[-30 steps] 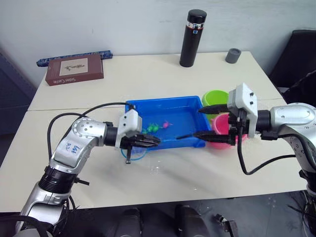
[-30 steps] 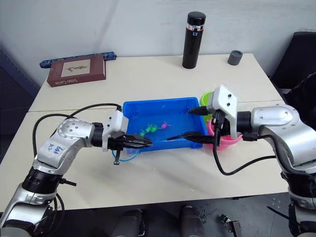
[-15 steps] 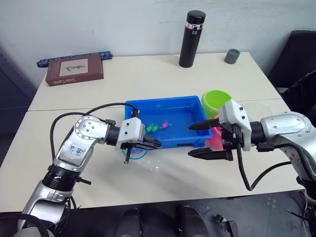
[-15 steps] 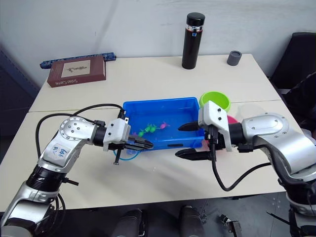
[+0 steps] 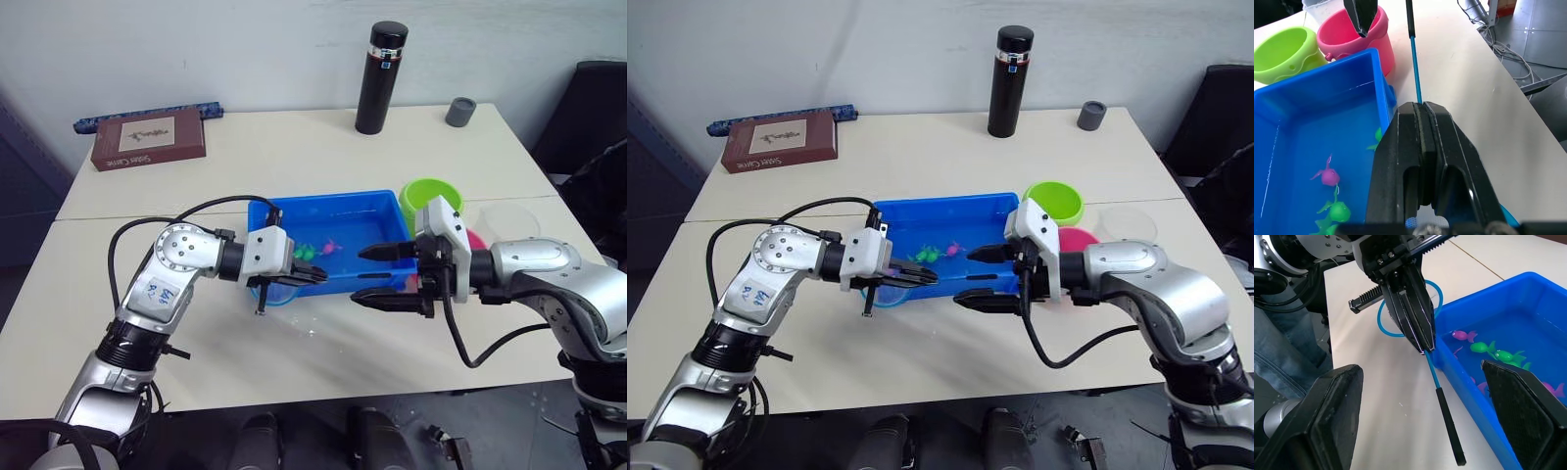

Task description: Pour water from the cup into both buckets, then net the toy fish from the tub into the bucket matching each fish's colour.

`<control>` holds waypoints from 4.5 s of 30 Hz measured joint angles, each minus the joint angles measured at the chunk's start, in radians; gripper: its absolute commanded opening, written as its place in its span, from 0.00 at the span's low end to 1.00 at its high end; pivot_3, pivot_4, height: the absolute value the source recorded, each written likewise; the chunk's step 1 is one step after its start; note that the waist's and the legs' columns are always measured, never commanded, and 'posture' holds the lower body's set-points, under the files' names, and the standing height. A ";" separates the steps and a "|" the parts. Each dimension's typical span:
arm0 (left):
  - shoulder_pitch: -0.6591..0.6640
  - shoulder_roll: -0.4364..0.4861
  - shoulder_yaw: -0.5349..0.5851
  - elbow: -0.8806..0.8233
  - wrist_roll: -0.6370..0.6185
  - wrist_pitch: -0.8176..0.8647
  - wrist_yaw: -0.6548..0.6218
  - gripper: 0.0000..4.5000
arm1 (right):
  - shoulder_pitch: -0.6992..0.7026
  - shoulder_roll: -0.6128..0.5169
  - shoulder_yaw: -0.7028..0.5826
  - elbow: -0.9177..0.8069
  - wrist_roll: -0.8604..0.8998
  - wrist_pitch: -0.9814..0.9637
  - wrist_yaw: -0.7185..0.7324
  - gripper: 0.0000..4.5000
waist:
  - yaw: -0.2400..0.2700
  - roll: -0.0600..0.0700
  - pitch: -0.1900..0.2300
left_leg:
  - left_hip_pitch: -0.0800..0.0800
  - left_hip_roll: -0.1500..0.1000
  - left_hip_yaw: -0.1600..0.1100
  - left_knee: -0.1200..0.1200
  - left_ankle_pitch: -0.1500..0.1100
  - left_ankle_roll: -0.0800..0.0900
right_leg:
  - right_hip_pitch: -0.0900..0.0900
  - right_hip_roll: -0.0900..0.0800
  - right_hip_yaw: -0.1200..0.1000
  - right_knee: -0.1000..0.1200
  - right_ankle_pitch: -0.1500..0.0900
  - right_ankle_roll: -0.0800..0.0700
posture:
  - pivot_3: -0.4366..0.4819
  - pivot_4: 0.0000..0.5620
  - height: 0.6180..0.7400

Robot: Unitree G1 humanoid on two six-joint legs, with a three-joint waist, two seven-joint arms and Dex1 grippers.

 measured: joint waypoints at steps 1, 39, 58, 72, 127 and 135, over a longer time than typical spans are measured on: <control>-0.003 -0.003 0.001 0.001 0.000 0.000 0.003 0.01 | 0.000 0.005 0.000 0.000 0.000 0.001 -0.008 0.92 | 0.000 0.000 0.000 | 0.000 0.000 0.000 0.000 0.000 0.000 | 0.000 0.000 0.000 0.000 0.000 0.000 | 0.48 0.27 1.00; -0.019 -0.019 0.011 0.004 -0.006 0.002 -0.002 0.01 | 0.087 -0.012 -0.007 -0.018 -0.090 -0.165 -0.030 0.92 | 0.000 0.000 0.000 | 0.000 0.000 -0.001 0.001 0.000 0.000 | 0.000 0.001 0.000 0.001 0.000 0.000 | 0.48 0.27 1.00; -0.024 -0.023 0.011 0.040 -0.006 -0.012 -0.004 0.01 | 0.105 -0.016 -0.005 -0.020 -0.110 -0.183 -0.013 0.92 | 0.000 0.000 0.000 | 0.000 0.000 -0.001 0.001 0.000 0.000 | 0.001 0.001 0.000 0.001 0.000 0.000 | 0.48 0.27 1.00; -0.048 -0.031 0.011 0.041 -0.006 -0.009 -0.019 0.00 | 0.106 -0.016 -0.002 -0.038 -0.129 -0.188 -0.007 0.10 | 0.000 0.000 0.000 | 0.000 0.000 -0.001 0.002 0.000 0.000 | 0.001 0.001 0.000 0.001 0.000 0.000 | 0.48 0.27 1.00; -0.048 -0.048 0.011 0.041 -0.005 -0.001 -0.012 0.00 | 0.026 -0.014 0.029 -0.032 -0.143 -0.207 0.007 0.48 | 0.000 0.000 0.000 | 0.000 0.000 -0.001 0.002 0.000 0.000 | 0.001 0.001 0.000 0.002 0.000 0.000 | 0.48 0.27 1.00; -0.048 -0.048 0.011 0.041 -0.005 -0.002 -0.012 0.00 | 0.027 -0.014 0.029 -0.032 -0.143 -0.207 0.015 0.48 | 0.000 0.000 0.000 | 0.000 0.000 -0.001 0.002 0.000 0.000 | 0.001 0.001 0.000 0.002 0.000 0.000 | 0.48 0.27 1.00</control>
